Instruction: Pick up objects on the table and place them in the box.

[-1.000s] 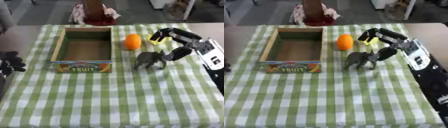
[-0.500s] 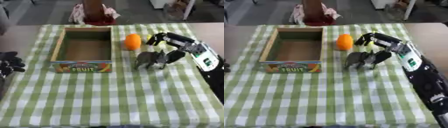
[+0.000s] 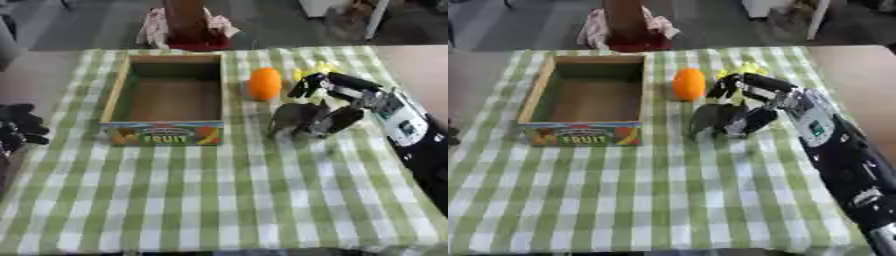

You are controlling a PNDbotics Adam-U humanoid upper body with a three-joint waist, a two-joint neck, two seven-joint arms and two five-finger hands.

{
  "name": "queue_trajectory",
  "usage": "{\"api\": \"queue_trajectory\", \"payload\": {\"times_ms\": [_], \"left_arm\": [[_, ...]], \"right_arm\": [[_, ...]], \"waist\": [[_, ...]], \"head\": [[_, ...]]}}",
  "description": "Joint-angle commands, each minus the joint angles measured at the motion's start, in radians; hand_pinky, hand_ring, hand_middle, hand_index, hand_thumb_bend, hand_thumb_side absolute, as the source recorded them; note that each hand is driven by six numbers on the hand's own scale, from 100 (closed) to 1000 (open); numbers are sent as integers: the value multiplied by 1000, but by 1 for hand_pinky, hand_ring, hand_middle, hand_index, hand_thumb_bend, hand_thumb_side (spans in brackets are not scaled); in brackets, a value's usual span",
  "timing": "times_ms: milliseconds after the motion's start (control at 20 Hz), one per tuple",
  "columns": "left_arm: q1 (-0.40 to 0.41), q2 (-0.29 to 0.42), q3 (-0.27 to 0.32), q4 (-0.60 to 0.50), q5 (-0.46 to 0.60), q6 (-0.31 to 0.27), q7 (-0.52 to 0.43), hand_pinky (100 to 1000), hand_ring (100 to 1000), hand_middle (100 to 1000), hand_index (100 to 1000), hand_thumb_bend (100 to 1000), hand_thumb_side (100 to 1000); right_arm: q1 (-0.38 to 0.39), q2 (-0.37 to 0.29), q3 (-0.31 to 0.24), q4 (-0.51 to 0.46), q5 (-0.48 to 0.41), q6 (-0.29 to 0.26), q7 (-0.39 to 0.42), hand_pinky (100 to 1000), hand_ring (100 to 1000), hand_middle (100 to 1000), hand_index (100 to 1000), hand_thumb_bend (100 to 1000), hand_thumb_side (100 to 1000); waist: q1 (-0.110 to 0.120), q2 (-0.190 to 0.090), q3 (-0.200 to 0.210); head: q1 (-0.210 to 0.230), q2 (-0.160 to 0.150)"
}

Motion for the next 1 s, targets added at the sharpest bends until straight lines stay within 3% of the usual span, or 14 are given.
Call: {"api": "queue_trajectory", "payload": {"times_ms": [50, 1000], "left_arm": [[-10, 13, 2, -11, 0, -1, -3, 570, 586, 560, 736, 100, 850], [-9, 13, 2, -11, 1, -1, -4, 570, 587, 561, 737, 100, 853]], "right_arm": [[-23, -12, -1, -2, 14, -97, 82, 720, 755, 721, 802, 388, 356], [-24, -6, 4, 5, 49, -111, 64, 688, 675, 651, 761, 335, 324]], "waist": [[2, -10, 0], [2, -9, 0]], "head": [[-2, 5], [-5, 5]]}}
